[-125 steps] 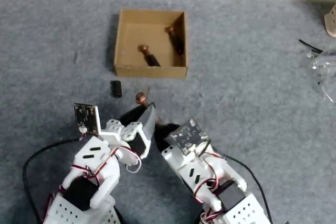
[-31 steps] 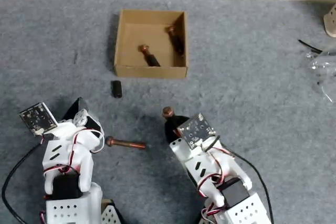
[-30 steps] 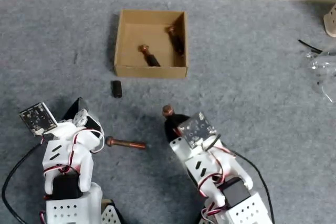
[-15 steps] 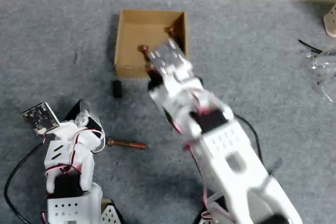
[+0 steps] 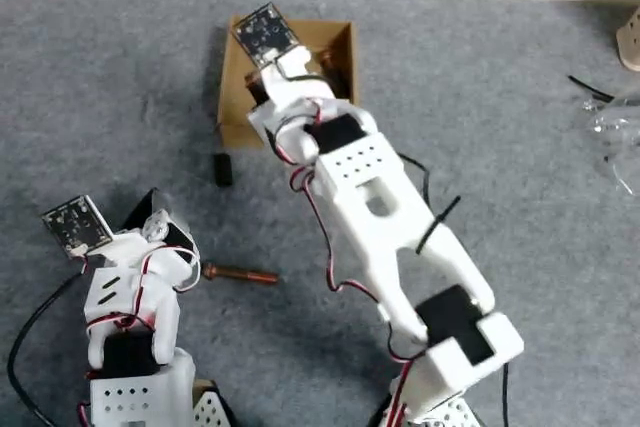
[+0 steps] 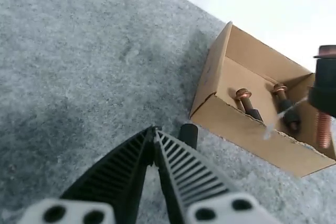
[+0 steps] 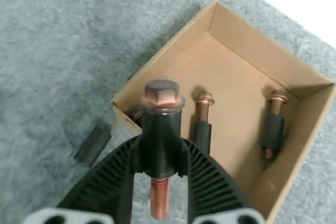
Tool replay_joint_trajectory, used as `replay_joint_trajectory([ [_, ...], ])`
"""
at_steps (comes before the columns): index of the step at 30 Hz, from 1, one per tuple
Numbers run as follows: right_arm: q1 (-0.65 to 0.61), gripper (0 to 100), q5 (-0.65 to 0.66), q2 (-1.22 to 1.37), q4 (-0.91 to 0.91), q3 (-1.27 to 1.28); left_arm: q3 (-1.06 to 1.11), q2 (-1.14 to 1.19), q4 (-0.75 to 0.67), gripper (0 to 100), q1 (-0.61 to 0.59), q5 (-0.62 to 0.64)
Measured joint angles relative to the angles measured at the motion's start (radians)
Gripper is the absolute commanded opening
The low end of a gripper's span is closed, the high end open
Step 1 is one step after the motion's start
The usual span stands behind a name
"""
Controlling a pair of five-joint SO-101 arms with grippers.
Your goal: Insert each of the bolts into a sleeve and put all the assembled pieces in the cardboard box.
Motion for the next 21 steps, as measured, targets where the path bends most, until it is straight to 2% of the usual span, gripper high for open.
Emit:
replay_joint_trajectory([
  [6, 0.012, 0.3, 0.002, 0.031, 0.000, -0.023, 0.000, 0.000, 0.000, 1, 0.000, 0.000],
  [17, 0.169, 0.3, 0.002, 0.023, 0.000, -0.028, 0.017, 0.000, -0.037, 1, 0.000, 0.000],
  [21, 0.212, 0.3, 0.002, 0.075, 0.000, -0.109, 0.017, 0.000, -0.037, 1, 0.000, 0.000],
])
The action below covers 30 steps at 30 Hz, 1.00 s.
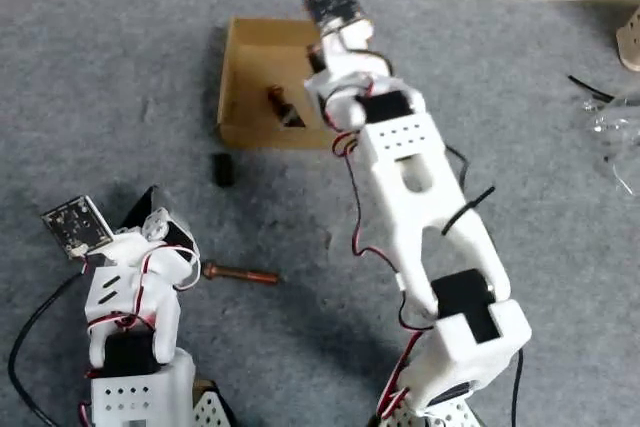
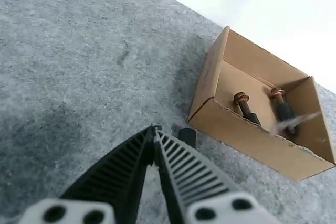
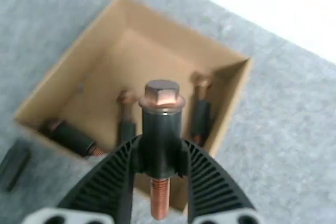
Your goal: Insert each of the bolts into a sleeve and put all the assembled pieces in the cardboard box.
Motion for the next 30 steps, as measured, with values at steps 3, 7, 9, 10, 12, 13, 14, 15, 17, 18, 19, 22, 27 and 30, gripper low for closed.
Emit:
replay_joint_trajectory([
  [3, 0.020, 0.3, 0.000, 0.086, 0.000, -0.083, 0.000, 0.000, 0.000, 1, 0.000, 0.000],
  [7, 0.032, 0.3, 0.002, 0.203, 0.000, -0.201, 0.000, 0.000, 0.000, 1, 0.000, 0.000],
  [9, 0.032, 0.3, 0.002, 0.267, 0.000, -0.262, 0.000, 0.000, 0.000, 1, 0.000, 0.000],
  [10, 0.032, 0.3, 0.002, 0.296, 0.000, -0.288, 0.000, 0.000, 0.000, 1, 0.000, 0.000],
  [12, 0.032, 0.3, 0.002, 0.358, 0.012, -0.336, 0.000, 0.000, 0.000, 1, 0.000, 0.000],
  [13, 0.032, 0.3, 0.002, 0.384, 0.031, -0.359, 0.000, 0.000, 0.000, 1, 0.000, 0.000],
  [14, 0.032, 0.3, 0.002, 0.411, 0.052, -0.385, 0.000, 0.000, 0.000, 1, 0.000, 0.000],
  [15, 0.032, 0.3, 0.002, 0.434, 0.077, -0.408, 0.000, 0.000, 0.000, 1, 0.000, 0.000],
  [17, 0.032, 0.3, 0.002, 0.477, 0.121, -0.454, 0.000, 0.000, 0.000, 1, 0.000, 0.000],
  [18, 0.032, 0.3, 0.002, 0.497, 0.141, -0.476, 0.000, 0.000, -0.006, 1, 0.000, 0.000],
  [19, 0.032, 0.3, 0.002, 0.516, 0.160, -0.496, 0.000, 0.000, -0.012, 1, 0.000, 0.000],
  [22, 0.032, 0.6, 0.002, 0.565, 0.209, -0.546, 0.006, 0.000, -0.038, 1, 0.000, 0.000],
  [27, 0.032, 0.8, 0.003, 0.612, 0.267, -0.603, 0.006, 0.000, -0.052, 1, 0.000, 0.000],
  [30, 0.032, 6.2, 0.003, 0.617, 0.290, -0.628, 0.006, 0.000, -0.052, 1, 0.000, 0.000],
])
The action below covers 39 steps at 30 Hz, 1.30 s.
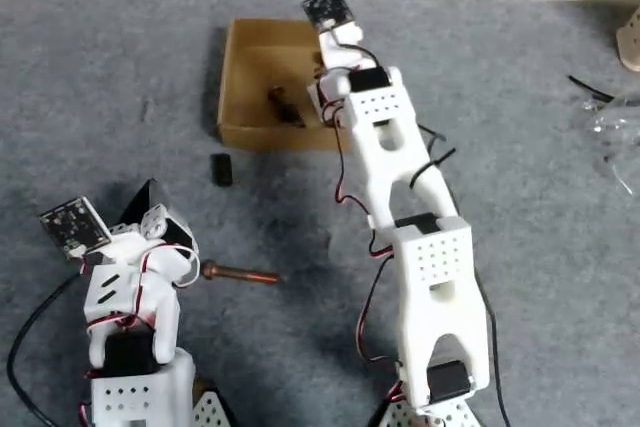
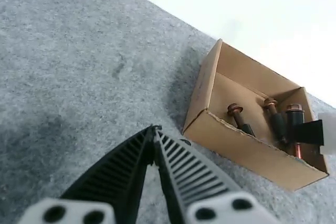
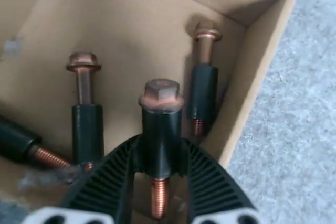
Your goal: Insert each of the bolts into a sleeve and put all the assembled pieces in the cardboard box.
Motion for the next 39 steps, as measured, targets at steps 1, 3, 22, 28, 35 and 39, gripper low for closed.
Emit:
replay_joint_trajectory([
  [1, 0.000, 9.8, 0.000, 0.000, 0.009, -0.002, 0.000, 0.000, 0.000, 1, 0.000, 0.000],
  [3, -0.002, 17.9, 0.000, 0.000, 0.025, -0.002, 0.000, 0.000, 0.000, 1, 0.000, 0.000],
  [22, 0.005, 29.6, -0.003, -0.044, 0.316, -0.207, 0.003, 0.000, 0.000, 1, 0.000, -0.002],
  [28, 0.008, 29.6, -0.003, -0.126, 0.542, -0.405, 0.003, 0.000, 0.000, 1, 0.000, -0.002],
  [35, -0.025, 29.6, -0.002, -0.129, 0.766, -0.637, 0.003, 0.000, 0.000, 1, 0.000, 0.000],
  [39, -0.061, 29.6, -0.002, -0.186, 0.772, -0.689, 0.003, 0.000, 0.000, 1, 0.000, 0.000],
])
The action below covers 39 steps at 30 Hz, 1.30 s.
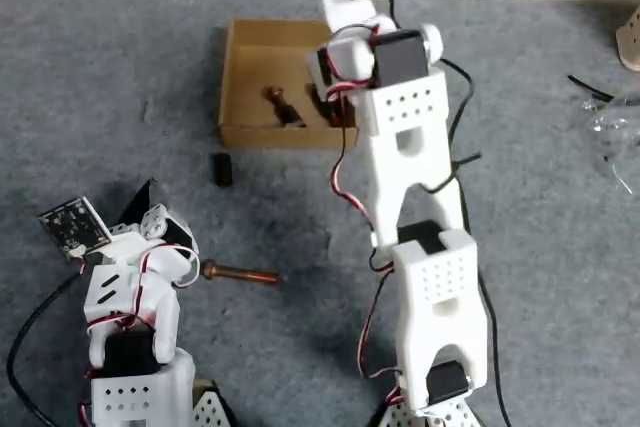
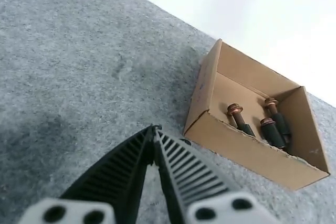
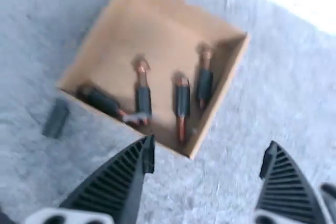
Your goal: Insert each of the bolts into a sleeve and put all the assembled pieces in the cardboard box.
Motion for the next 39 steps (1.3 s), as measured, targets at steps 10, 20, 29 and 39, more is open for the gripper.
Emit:
replay_joint_trajectory([
  [10, -0.242, 29.6, -0.057, -0.137, 0.000, -0.011, 0.000, 0.000, 0.000, 1, 0.000, 0.000],
  [20, -0.391, 29.6, -0.170, -0.081, 0.000, 0.226, -0.003, 0.000, 0.000, 1, -0.144, 0.064],
  [29, -0.414, 29.6, -0.278, 0.187, -0.057, 0.270, -0.006, 0.000, 0.000, 1, -0.219, 0.068],
  [39, -0.525, 29.6, -0.310, 0.273, -0.218, 0.270, -0.008, 0.000, 0.000, 1, -0.242, 0.068],
])
